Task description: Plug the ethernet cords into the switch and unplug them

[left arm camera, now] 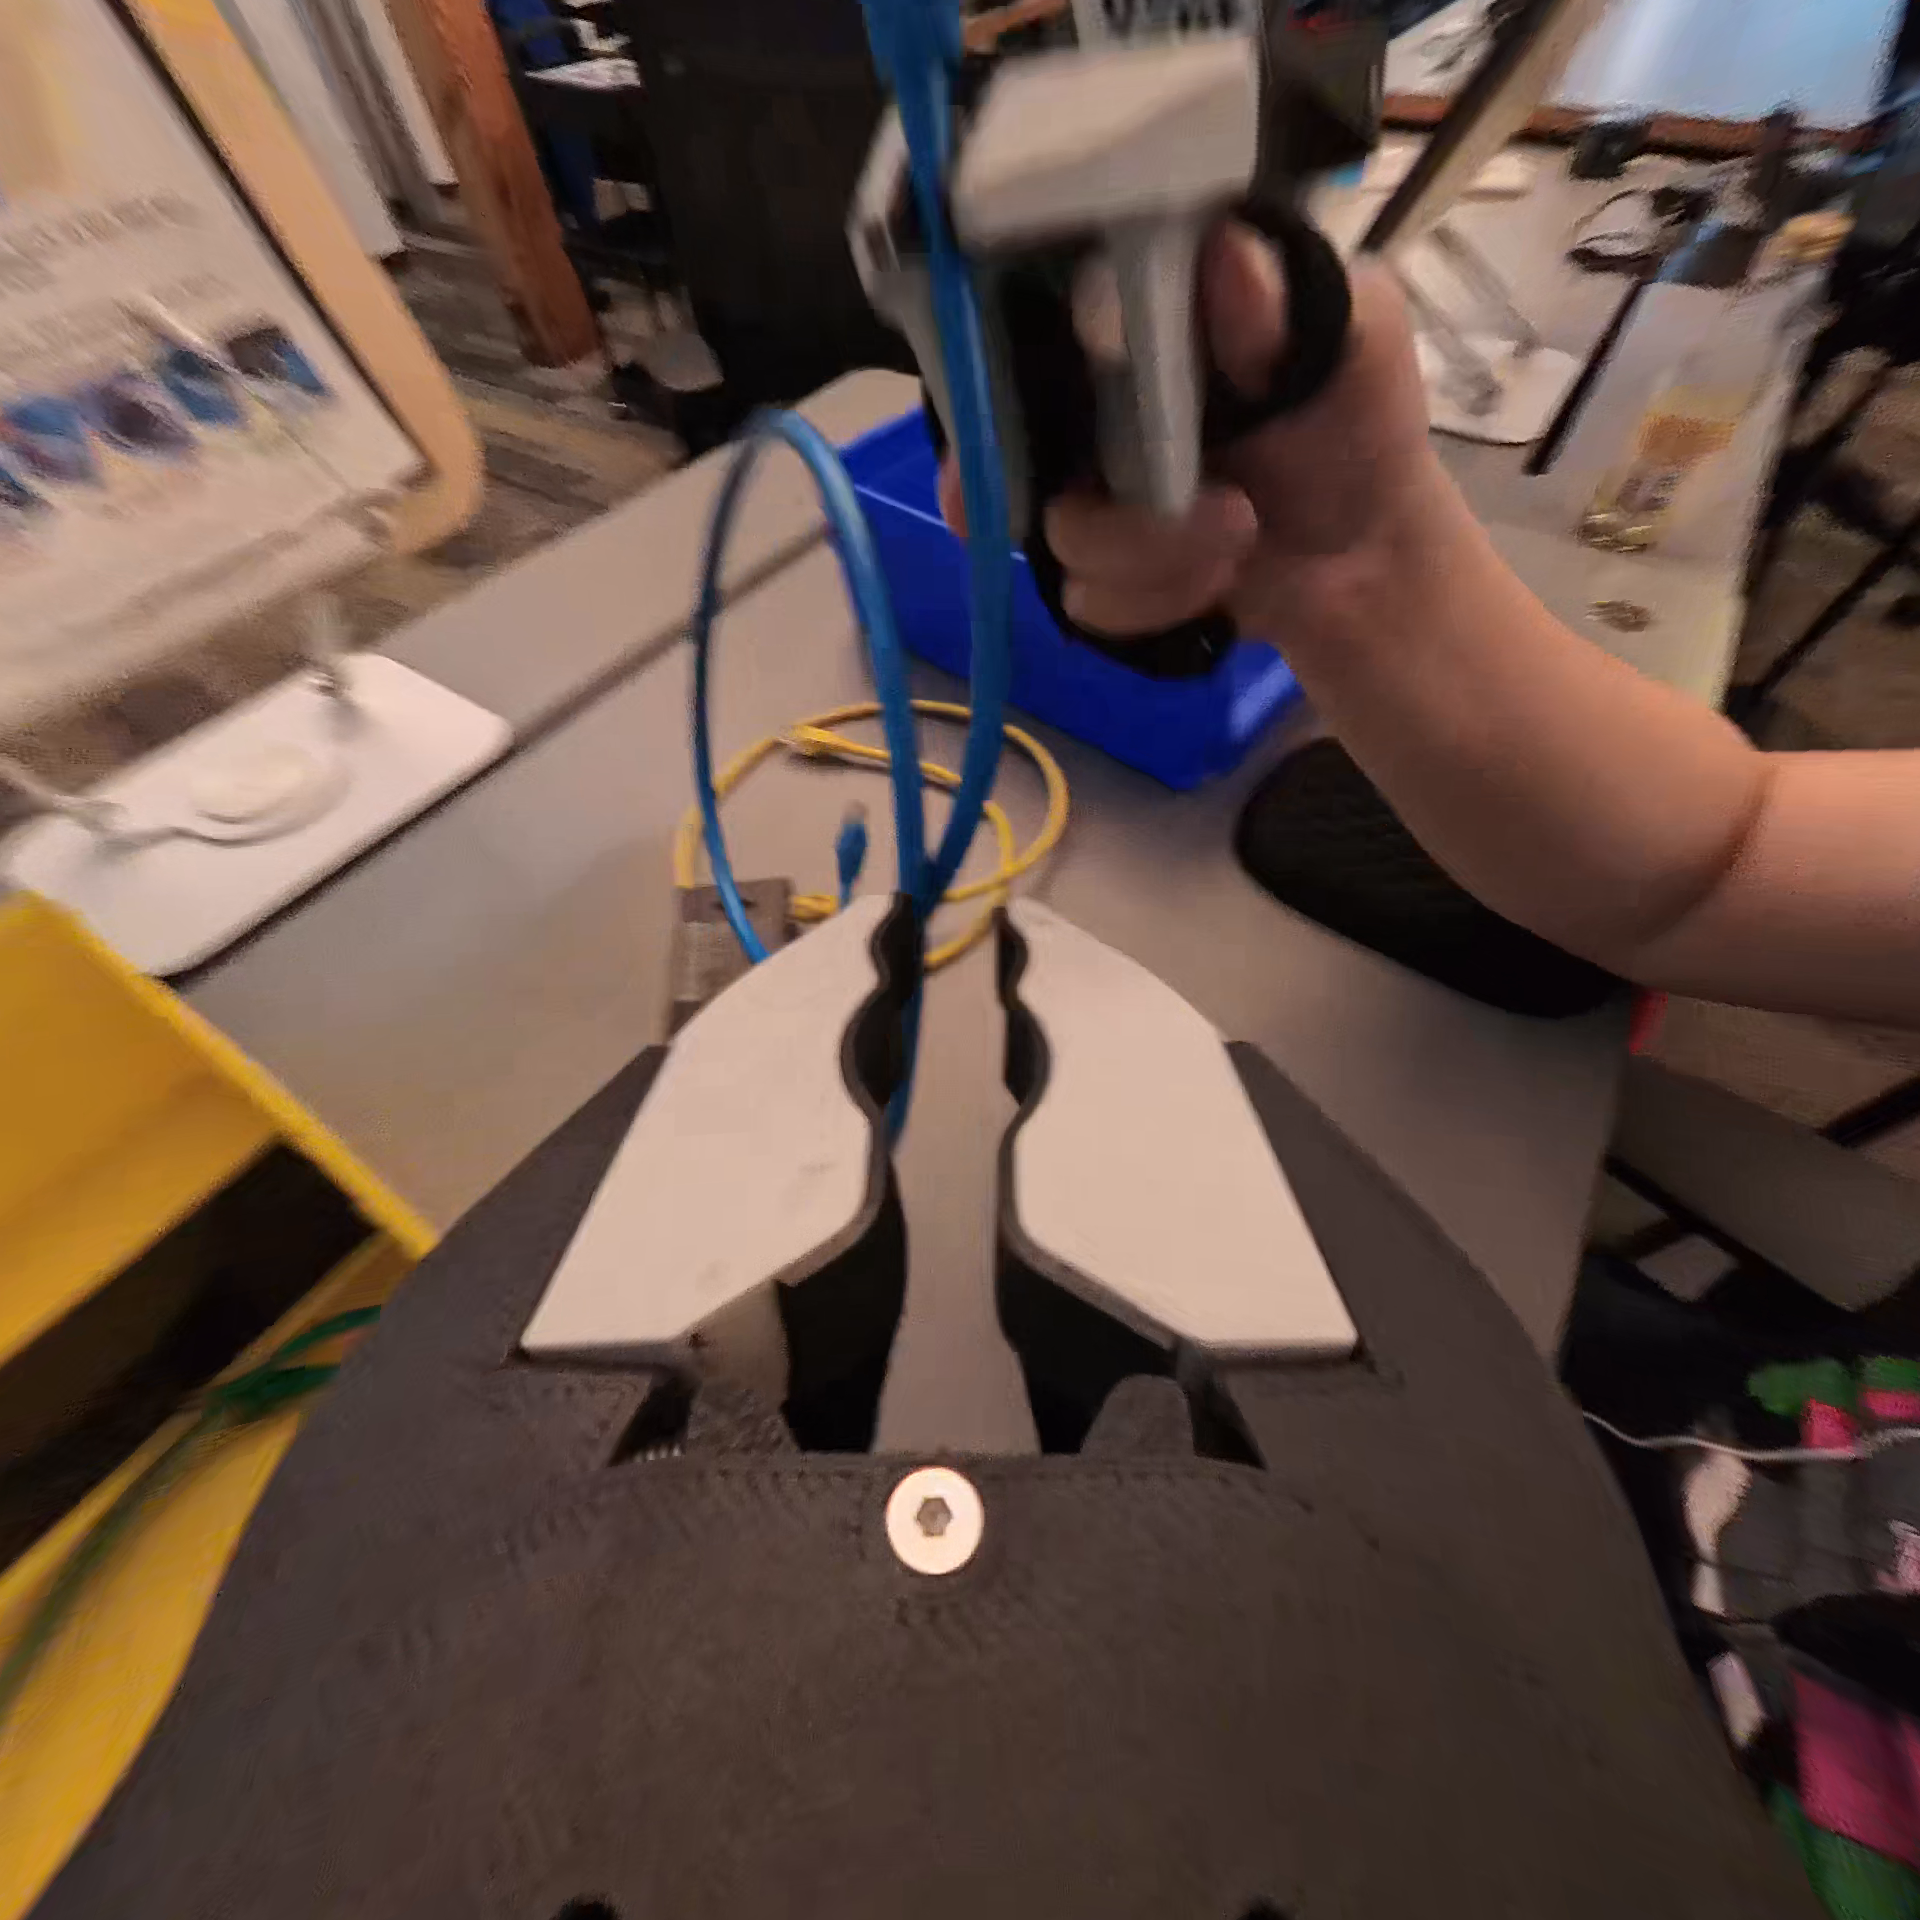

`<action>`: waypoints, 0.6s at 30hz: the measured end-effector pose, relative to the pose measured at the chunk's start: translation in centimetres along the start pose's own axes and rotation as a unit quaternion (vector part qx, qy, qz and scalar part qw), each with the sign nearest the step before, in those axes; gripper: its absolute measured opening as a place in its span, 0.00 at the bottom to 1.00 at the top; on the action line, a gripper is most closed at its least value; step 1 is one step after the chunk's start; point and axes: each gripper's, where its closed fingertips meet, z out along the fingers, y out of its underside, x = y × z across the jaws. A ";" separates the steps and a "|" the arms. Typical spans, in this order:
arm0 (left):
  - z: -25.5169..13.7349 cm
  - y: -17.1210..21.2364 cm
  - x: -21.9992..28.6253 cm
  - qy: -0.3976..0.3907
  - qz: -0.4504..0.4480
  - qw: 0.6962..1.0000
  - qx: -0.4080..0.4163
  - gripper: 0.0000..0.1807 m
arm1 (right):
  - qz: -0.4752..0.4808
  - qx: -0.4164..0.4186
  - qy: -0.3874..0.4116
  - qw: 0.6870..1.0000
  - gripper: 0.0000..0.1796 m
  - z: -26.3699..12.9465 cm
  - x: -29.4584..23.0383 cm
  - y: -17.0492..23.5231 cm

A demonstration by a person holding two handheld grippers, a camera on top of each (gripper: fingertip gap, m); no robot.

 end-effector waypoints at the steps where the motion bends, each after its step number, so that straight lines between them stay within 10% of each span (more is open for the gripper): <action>1: 0.4 1.2 0.6 0.016 -0.016 1.000 -0.002 0.15 | -0.017 -0.030 0.012 0.999 0.04 -0.2 -0.2 0.3; 7: -0.6 1.2 0.3 0.050 -0.028 0.998 0.027 0.31 | -0.094 -0.180 0.085 0.975 0.04 -2.6 -0.6 2.3; 18: 2.6 -5.1 1.3 0.133 0.061 0.989 0.020 0.27 | -0.143 -0.361 0.164 0.907 0.04 -4.6 1.2 7.2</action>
